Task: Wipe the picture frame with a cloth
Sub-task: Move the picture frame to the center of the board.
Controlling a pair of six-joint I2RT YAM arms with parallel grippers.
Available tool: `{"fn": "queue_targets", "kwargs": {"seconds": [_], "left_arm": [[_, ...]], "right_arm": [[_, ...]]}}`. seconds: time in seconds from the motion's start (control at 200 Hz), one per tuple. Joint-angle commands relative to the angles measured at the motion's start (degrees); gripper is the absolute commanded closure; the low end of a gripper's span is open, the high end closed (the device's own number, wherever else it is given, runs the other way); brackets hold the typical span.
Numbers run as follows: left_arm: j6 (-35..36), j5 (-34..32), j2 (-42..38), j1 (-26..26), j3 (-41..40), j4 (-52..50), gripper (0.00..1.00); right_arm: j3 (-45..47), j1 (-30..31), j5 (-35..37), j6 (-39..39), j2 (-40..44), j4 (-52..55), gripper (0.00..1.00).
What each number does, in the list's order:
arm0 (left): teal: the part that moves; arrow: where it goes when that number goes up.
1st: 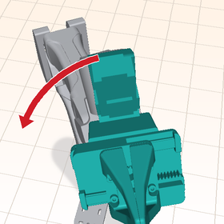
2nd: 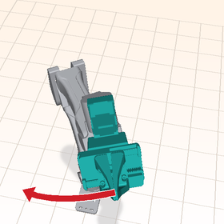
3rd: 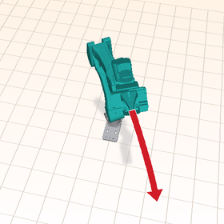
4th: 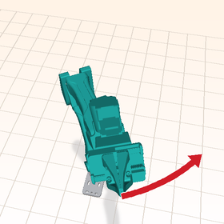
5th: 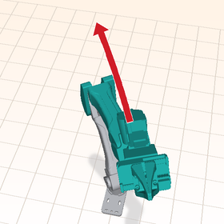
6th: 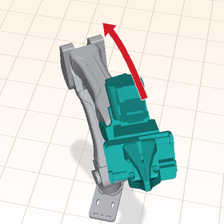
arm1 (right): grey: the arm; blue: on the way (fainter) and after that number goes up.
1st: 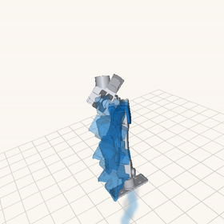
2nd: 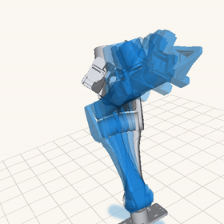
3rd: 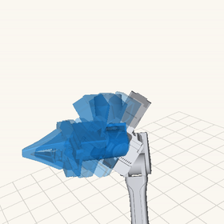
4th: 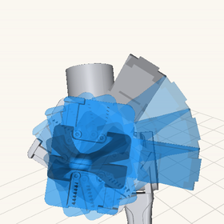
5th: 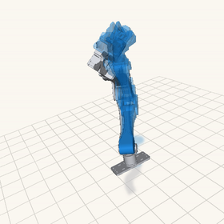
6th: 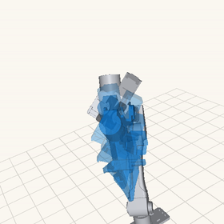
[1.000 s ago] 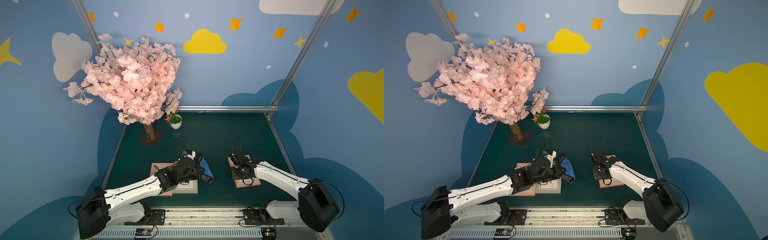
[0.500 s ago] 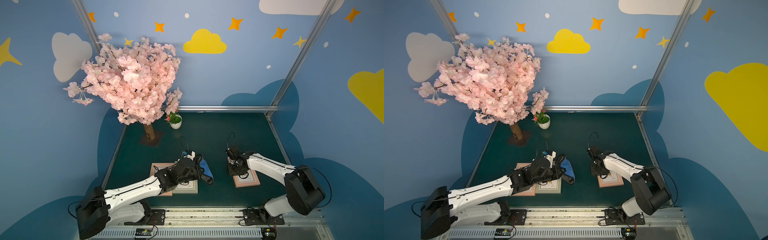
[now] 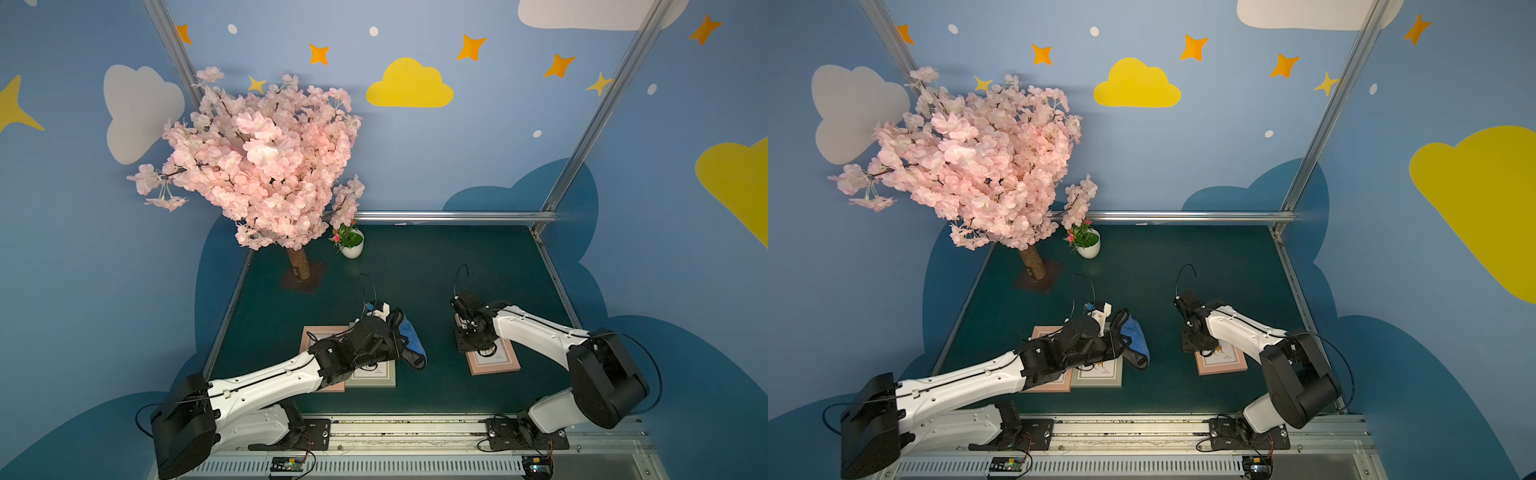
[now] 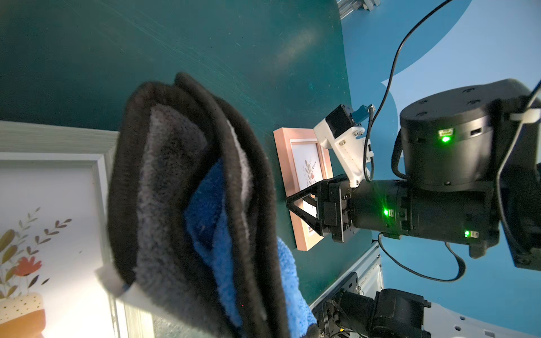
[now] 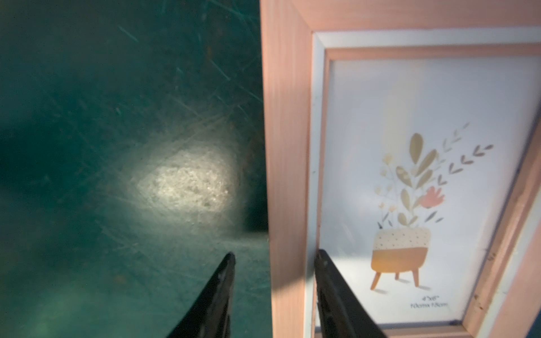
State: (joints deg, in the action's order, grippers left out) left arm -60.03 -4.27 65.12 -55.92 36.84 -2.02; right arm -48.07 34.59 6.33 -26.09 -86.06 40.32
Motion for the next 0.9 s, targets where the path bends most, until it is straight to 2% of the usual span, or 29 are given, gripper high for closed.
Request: {"fn": "queue_targets", "kwargs": {"seconds": [0.0, 0.44, 0.656, 0.896], "left_arm": [[0.0, -0.41, -1.3, -0.07, -0.19, 1.49, 0.97], [0.12, -1.33, -2.83, 0.02, -1.06, 1.01, 0.97], [-0.09, -2.12, -4.32, 0.11, -1.94, 0.62, 0.97], [0.34, -2.93, -6.6, 0.59, -2.69, -0.88, 0.97]], "right_arm": [[-0.53, -0.14, -1.88, -1.03, -1.42, 2.41, 0.58], [-0.81, 4.17, -6.4, -6.32, 0.09, 1.7, 0.61], [-3.11, 9.73, -6.33, -11.22, -1.06, 1.46, 0.63], [-6.91, 16.04, -6.99, -14.92, -6.04, -0.55, 0.67]]}}
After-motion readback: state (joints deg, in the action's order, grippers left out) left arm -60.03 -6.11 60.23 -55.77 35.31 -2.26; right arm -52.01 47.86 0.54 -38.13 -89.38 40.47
